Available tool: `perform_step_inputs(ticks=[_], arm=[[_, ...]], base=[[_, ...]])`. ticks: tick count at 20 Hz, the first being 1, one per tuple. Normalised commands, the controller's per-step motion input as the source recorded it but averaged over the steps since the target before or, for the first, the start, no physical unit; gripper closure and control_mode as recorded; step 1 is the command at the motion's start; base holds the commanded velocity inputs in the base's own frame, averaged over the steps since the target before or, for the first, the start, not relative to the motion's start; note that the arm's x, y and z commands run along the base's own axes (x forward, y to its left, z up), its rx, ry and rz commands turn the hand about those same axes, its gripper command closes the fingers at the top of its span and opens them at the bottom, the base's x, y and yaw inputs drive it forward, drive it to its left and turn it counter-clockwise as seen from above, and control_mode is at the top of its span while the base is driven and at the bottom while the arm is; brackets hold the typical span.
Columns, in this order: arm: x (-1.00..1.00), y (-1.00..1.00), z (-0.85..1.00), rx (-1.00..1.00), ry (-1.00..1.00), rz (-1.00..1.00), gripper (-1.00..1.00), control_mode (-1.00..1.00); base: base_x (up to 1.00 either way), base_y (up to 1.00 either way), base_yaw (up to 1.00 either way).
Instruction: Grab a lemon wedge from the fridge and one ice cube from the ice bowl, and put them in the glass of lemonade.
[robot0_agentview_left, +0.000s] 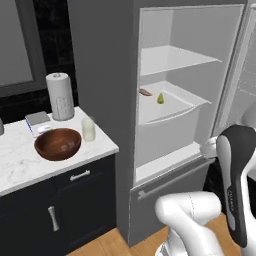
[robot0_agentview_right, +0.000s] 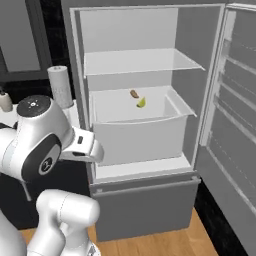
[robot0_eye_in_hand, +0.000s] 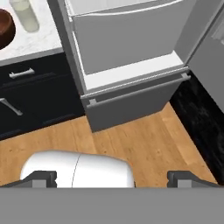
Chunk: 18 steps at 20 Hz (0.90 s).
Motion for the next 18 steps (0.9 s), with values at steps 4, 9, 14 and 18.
perform_step_inputs(ticks=[4,9,14,18], arm=[[0.00,0.00,0.00,0.00,0.00,0.00,-1.00,1.00],[0.00,0.00,0.00,0.00,0.00,0.00,-1.00,1.00],[0.00,0.00,0.00,0.00,0.00,0.00,-1.00,1.00],[0.00,0.00,0.00,0.00,0.00,0.00,-1.00,1.00]], base=[[0.57,-0.66,0.37],[0.57,-0.55,0.34],[0.64,-0.29,0.40],[0.59,-0.43,0.37]])
